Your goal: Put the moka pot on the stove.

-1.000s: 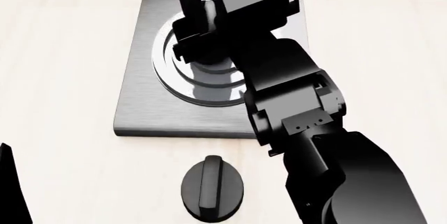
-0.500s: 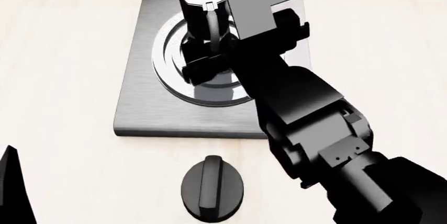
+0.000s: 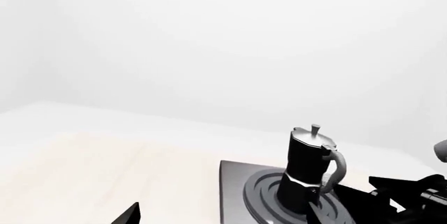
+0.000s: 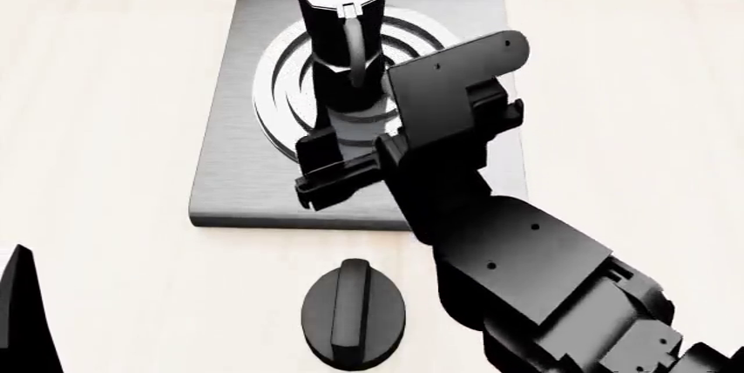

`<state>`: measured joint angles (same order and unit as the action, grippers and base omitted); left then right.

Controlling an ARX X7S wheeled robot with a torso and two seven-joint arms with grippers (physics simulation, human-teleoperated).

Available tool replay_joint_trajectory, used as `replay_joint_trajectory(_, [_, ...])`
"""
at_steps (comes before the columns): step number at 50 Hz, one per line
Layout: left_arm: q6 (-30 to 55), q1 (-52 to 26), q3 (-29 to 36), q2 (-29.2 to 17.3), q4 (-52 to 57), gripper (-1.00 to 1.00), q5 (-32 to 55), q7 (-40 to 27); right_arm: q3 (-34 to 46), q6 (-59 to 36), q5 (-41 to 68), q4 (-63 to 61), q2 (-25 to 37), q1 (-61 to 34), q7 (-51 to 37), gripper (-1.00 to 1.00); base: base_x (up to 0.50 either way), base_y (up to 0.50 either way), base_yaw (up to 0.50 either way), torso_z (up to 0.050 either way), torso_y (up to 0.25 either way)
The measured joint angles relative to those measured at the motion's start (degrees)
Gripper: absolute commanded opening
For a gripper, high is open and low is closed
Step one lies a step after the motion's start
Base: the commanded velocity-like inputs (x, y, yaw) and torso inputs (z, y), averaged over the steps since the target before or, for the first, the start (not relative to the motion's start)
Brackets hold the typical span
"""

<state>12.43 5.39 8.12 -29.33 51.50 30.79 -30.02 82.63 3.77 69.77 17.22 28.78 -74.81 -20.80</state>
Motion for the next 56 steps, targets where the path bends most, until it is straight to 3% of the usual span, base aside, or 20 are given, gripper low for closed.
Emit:
replay_joint_trajectory(10, [0.14,0.05,0.21,-0.33,0.88,1.00,0.03,-0.38,0.94,2.87,-5.18,-15.86,7.09,4.34,-10.15,1.00,0.00,0.00,0.00,0.000,0.000])
replay_joint_trajectory(31, [0.81,0.25,0.32,-1.60,4.09,1.00,0.23,-1.85,4.06,-2.14,-19.60,-48.97,20.32,7.48,-36.56,1.00,0.00,0.00,0.00,0.000,0.000])
replay_joint_trajectory(43, [1.00,0.30,0.12,-2.62,5.73,1.00,0.68,-3.03,4.50,-2.09,-24.95,-58.05,25.16,10.30,-45.24,1.00,0.00,0.00,0.00,0.000,0.000])
replay_joint_trajectory(56, [1.17,-0.06,0.99,-3.35,6.02,1.00,-0.07,-3.94,4.32,-0.92,-27.74,-60.80,27.14,11.91,-48.16,1.00,0.00,0.00,0.00,0.000,0.000])
